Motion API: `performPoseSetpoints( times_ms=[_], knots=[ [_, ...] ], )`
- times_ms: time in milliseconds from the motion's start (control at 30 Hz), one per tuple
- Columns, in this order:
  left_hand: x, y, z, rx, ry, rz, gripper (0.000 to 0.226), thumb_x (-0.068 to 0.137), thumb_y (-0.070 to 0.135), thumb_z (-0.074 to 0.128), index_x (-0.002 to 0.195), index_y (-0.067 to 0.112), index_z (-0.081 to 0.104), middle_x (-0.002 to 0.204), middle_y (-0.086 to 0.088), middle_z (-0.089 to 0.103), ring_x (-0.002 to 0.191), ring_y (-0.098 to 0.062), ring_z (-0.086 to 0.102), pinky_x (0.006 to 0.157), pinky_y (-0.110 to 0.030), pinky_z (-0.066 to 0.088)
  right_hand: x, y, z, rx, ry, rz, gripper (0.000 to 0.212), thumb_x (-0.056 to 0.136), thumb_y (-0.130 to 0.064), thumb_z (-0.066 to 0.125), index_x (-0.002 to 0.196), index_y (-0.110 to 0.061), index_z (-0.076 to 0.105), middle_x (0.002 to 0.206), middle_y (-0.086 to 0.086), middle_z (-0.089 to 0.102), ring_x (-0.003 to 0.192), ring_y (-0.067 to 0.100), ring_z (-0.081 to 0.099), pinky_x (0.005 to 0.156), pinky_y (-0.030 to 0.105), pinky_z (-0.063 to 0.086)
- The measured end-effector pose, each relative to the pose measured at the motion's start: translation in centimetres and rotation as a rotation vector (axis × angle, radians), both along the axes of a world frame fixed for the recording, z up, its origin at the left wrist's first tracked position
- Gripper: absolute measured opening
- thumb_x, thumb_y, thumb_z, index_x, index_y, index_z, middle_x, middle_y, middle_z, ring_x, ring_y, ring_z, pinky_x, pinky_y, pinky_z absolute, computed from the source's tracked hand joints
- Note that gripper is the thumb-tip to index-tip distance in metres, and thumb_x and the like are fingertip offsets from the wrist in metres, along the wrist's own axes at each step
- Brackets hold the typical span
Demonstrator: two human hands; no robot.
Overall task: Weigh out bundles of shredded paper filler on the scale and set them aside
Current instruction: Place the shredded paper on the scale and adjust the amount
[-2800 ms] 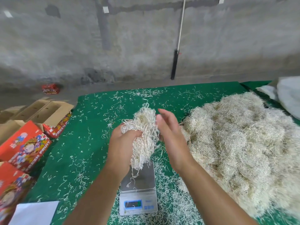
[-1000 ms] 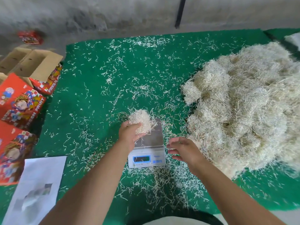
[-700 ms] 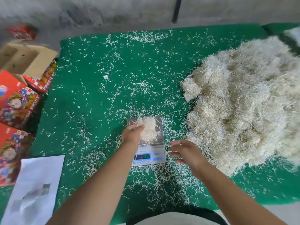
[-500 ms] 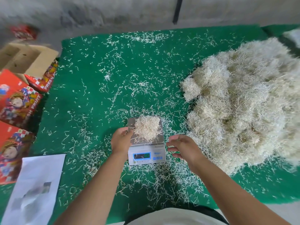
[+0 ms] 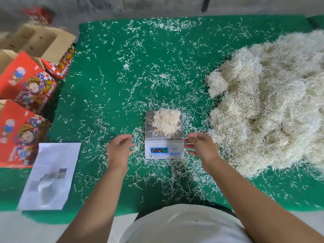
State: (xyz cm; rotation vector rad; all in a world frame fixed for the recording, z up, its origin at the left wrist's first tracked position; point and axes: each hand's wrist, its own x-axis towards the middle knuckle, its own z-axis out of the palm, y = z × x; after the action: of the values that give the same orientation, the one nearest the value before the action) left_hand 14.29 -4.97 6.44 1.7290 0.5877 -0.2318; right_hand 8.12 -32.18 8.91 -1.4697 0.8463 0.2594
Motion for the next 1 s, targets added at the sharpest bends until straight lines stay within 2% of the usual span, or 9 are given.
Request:
performPoseSetpoints(
  times_ms=[133,300,433,500,600,733,867,1000],
  knots=[
    [-0.1,-0.5,-0.1,-0.011,-0.004,-0.019,0.015,0.098,0.012,0.065,0.103,0.024,0.074,0.104,0.007,0.075,0.095,-0.011,0.073,0.071,-0.024,0.056,-0.3,0.0,0.0,0.010,-0.010,-0.006,0.014,0.107,-0.016,0.058,0.112,-0.010,0.069,0.104,0.004,0.079,0.096,0.021,0.076,0.072,0.029,0.056],
    [-0.4,-1.4,-0.1,-0.014,-0.006,-0.034,0.014,0.098,0.012,0.065,0.104,0.022,0.074,0.102,0.007,0.076,0.094,-0.012,0.073,0.070,-0.024,0.055,-1.2,-0.6,-0.3,0.015,-0.008,-0.061,0.012,0.106,-0.017,0.060,0.111,-0.012,0.070,0.101,0.003,0.080,0.094,0.022,0.076,0.085,0.038,0.061],
    [0.0,-2.2,0.1,0.017,-0.022,-0.087,0.018,0.098,0.020,0.067,0.116,0.023,0.069,0.115,0.006,0.072,0.103,-0.014,0.070,0.076,-0.027,0.057,-2.1,-1.4,-0.5,0.015,-0.006,-0.084,0.013,0.107,-0.018,0.059,0.112,-0.014,0.071,0.102,0.003,0.080,0.094,0.021,0.076,0.082,0.038,0.060],
    [0.9,-2.8,0.3,0.064,-0.033,-0.139,0.034,0.097,0.030,0.071,0.129,0.023,0.062,0.127,0.006,0.066,0.109,-0.015,0.067,0.089,-0.035,0.058,-2.7,-1.8,-0.7,0.013,-0.004,-0.098,0.013,0.107,-0.019,0.061,0.113,-0.014,0.071,0.103,0.003,0.080,0.093,0.020,0.077,0.078,0.036,0.058],
    [3.1,-4.1,0.4,0.198,-0.088,-0.244,0.058,0.091,0.044,0.075,0.141,0.028,0.051,0.142,0.003,0.055,0.117,-0.016,0.060,0.102,-0.041,0.048,-3.8,-2.5,-0.9,0.012,0.005,-0.133,0.013,0.106,-0.022,0.063,0.111,-0.014,0.071,0.103,0.001,0.080,0.093,0.020,0.078,0.077,0.035,0.058],
    [6.4,-6.8,0.0,0.337,-0.166,-0.444,0.093,0.080,0.056,0.082,0.156,0.035,0.033,0.161,-0.004,0.028,0.143,-0.025,0.038,0.119,-0.053,0.032,-6.0,-3.6,-1.6,-0.015,0.027,-0.158,0.014,0.107,-0.021,0.061,0.113,-0.014,0.071,0.101,0.000,0.081,0.094,0.021,0.077,0.077,0.036,0.058],
    [9.2,-10.2,-1.1,0.478,-0.162,-0.711,0.115,0.071,0.063,0.086,0.161,0.042,0.016,0.170,0.002,0.005,0.157,-0.033,0.010,0.121,-0.057,0.020,-8.6,-4.7,-2.3,-0.025,0.051,-0.199,0.014,0.107,-0.023,0.061,0.112,-0.014,0.071,0.102,0.001,0.081,0.093,0.022,0.078,0.075,0.035,0.057],
    [10.0,-13.2,-2.9,0.609,-0.087,-0.937,0.119,0.070,0.058,0.088,0.161,0.050,0.013,0.172,-0.001,-0.010,0.158,-0.037,-0.005,0.123,-0.061,0.010,-10.7,-5.6,-2.8,-0.034,0.080,-0.228,0.013,0.106,-0.021,0.062,0.113,-0.014,0.071,0.101,0.000,0.081,0.094,0.022,0.078,0.078,0.039,0.059]
  ],
)
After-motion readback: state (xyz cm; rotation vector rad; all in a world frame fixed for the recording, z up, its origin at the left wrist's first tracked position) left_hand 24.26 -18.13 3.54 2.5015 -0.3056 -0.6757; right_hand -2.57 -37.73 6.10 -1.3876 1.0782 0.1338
